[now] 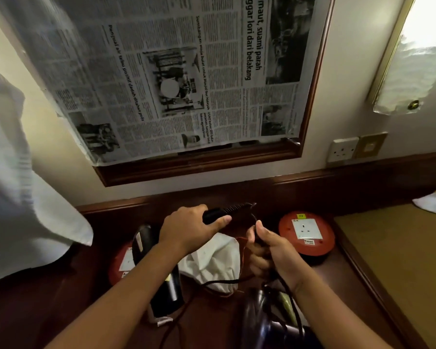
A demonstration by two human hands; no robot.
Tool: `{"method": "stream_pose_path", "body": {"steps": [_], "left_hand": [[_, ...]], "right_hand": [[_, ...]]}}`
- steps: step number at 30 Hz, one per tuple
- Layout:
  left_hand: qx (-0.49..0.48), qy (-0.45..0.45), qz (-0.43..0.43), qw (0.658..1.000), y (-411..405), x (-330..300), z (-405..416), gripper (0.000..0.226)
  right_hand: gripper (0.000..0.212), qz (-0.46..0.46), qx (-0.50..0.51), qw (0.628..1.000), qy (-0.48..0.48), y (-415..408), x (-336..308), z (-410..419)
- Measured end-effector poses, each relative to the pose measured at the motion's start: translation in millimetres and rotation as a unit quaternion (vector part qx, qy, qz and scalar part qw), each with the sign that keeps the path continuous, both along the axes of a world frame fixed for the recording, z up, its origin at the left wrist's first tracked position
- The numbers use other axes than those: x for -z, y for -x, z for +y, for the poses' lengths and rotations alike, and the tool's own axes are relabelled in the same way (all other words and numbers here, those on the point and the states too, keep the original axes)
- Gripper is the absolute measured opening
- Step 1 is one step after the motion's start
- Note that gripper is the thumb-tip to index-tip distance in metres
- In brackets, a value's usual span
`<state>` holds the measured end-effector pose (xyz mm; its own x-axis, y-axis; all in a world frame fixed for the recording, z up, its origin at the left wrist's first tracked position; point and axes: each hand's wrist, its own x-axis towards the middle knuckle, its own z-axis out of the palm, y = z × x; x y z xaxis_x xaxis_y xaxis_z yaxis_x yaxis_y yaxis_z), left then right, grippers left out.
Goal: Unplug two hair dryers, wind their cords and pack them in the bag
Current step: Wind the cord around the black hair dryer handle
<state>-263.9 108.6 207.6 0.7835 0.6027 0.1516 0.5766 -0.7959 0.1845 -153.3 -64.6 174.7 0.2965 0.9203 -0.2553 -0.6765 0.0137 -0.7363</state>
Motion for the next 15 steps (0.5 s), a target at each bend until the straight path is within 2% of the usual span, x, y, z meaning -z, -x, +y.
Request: {"method": "stream_pose_path", "body": {"steps": [3,7,9,12,15], "left_hand": [[0.032,0.020,-0.025,0.999,5.6,-6.3,1.8,0.066],[0.081,0.014,-0.027,0.996,14.9,-15.2,6.1,0.073],[0.100,0.009,-0.016,0.995,19.7,-20.6,5.7,0.070],[0.126,-0.013,-0.001,0.992,25.8,-28.2,5.2,0.063],[0.147,-0.043,0.020,0.988,29.9,-31.3,2.4,0.061]], "right_hand": [[0.039,0.005,-0.052,0.999,0.008,-6.6,3.8,3.0],[0.029,-0.038,-0.116,0.992,0.007,-19.0,6.4,8.9],[0.032,-0.072,-0.121,0.990,0.011,-19.5,-2.8,9.2],[0.022,-0.161,-0.104,0.981,0.031,-22.0,-23.6,5.8],[0.025,-0.273,-0.090,0.956,0.055,-33.0,-35.3,4.5]]}}
